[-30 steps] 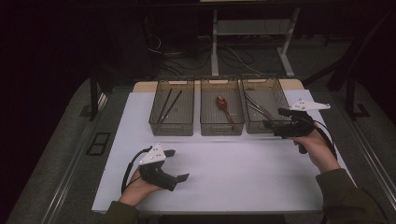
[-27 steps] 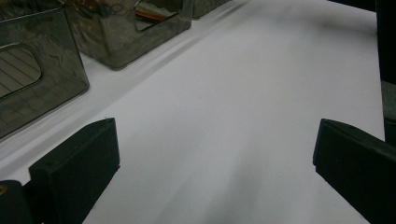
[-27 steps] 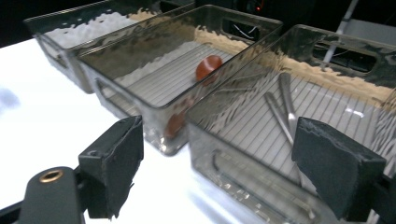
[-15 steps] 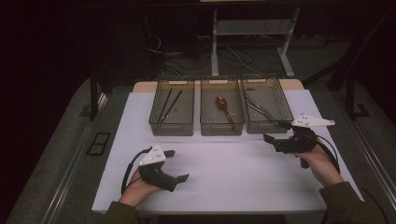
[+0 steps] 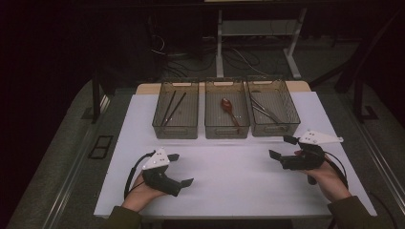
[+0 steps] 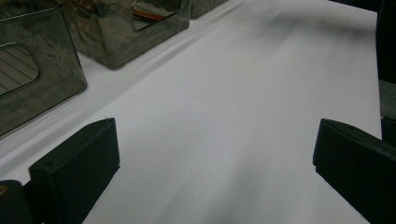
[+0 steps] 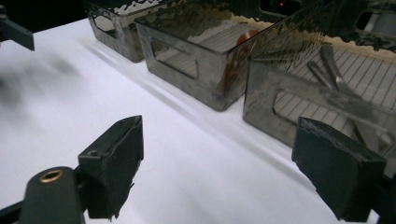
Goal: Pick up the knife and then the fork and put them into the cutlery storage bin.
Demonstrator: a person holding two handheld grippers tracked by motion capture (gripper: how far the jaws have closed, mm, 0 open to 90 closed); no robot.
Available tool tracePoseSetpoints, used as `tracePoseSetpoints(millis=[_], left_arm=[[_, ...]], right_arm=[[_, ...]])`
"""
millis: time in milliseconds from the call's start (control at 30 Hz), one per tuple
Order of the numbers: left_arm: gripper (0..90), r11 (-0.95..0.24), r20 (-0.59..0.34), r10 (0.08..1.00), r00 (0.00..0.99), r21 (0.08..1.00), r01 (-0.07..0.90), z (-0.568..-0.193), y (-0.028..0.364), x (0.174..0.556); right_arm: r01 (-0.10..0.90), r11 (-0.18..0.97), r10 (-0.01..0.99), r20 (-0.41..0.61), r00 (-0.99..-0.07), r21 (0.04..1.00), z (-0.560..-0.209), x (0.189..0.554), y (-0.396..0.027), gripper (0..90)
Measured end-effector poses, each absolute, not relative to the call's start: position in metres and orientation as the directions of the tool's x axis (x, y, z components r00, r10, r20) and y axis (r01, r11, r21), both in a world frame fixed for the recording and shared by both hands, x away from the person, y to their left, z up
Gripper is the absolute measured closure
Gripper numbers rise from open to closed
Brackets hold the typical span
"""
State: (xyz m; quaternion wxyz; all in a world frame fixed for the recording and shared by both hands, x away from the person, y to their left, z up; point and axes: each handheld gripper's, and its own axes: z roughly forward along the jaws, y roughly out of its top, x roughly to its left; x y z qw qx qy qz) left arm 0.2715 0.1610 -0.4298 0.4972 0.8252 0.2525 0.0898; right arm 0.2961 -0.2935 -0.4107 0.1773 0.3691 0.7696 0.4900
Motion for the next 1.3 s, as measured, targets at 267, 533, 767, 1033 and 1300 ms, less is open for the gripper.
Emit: tracePoseSetpoints(millis=[267, 533, 767, 1033, 1300], left_arm=[[0.0, -0.374, -0.102, 0.507, 0.856, 0.869, 0.325, -0.429, 0.162, 0.271], [0.0, -0.370, -0.102, 0.511, 0.853, 0.870, 0.326, -0.429, 0.162, 0.271], [0.0, -0.378, -0.096, 0.508, 0.856, 0.868, 0.322, -0.428, 0.162, 0.271], [0.0, -0.381, -0.096, 0.510, 0.855, 0.866, 0.324, -0.429, 0.162, 0.270], [0.0, -0.381, -0.094, 0.514, 0.853, 0.865, 0.326, -0.430, 0.162, 0.270]], right_arm=[[0.399, 0.220, 0.745, 0.110, -0.657, 0.890, -0.420, 0.283, -0.298, 15.9], [0.410, 0.227, 0.741, 0.117, -0.661, 0.883, -0.424, 0.270, -0.300, 15.9], [0.412, 0.233, 0.739, 0.115, -0.664, 0.881, -0.428, 0.260, -0.301, 15.9], [0.423, 0.248, 0.735, 0.115, -0.668, 0.871, -0.435, 0.255, -0.302, 15.9], [0.420, 0.265, 0.726, 0.107, -0.680, 0.868, -0.434, 0.255, -0.301, 15.8]])
